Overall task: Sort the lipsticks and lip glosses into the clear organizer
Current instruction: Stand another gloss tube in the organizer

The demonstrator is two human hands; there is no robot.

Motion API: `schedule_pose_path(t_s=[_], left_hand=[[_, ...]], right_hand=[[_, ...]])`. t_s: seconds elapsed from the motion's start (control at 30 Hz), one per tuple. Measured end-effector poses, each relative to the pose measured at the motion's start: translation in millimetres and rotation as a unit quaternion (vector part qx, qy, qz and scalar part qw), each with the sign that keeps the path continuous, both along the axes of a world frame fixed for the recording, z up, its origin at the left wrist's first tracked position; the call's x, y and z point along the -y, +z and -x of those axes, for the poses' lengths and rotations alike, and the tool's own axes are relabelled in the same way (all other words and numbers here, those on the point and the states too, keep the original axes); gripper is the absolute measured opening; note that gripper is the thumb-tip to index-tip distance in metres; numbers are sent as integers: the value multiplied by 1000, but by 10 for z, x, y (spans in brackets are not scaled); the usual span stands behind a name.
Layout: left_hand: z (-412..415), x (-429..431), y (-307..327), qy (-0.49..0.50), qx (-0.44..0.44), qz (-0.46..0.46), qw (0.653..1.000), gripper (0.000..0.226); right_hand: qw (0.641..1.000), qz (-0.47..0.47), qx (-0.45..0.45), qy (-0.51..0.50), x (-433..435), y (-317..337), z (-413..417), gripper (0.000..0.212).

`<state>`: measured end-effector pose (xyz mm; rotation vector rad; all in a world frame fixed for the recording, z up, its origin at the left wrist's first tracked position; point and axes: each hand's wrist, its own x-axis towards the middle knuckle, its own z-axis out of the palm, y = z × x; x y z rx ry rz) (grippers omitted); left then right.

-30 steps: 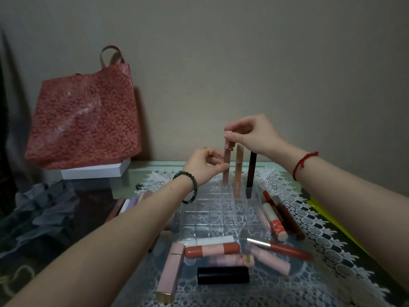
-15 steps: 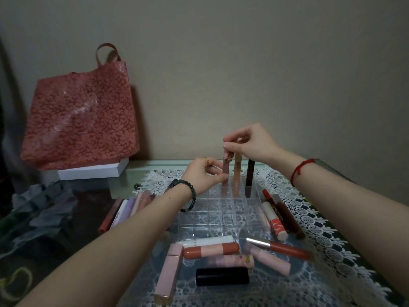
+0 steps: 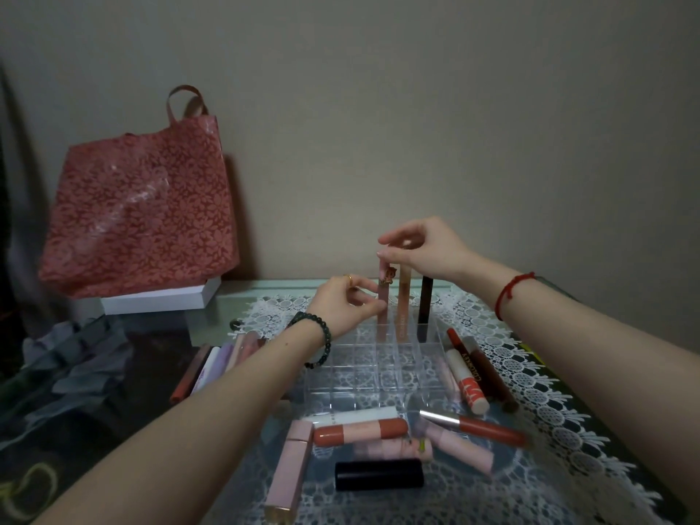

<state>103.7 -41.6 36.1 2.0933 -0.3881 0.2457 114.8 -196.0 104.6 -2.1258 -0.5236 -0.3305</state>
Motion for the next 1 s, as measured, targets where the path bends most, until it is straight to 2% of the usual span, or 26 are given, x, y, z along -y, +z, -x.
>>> schedule_pose_path(t_s=[0.3,0.43,0.53,0.67,0.87,1.0], left_hand=[[123,-66,63,29,28,10,999,23],[235,-69,96,38,67,26,997,14],[353,-3,100,13,86,51,995,5],[489,194,51,-41,78,44,995,7],[550,477,-65,-102,81,8,992,10],[553,566,-126,-123,91,-32,988,15]], right_hand=[[999,-26,7,-33,278,138,182,31],[999,1,-13,-46,549,96,271,34],[998,14,-24,-60,735,16,340,34],[996,27,-45,-75,926,-131,424,35],[990,80,-70,-92,1079,-413,473,24],[987,88,-93,-101,1090,-629,417,29]])
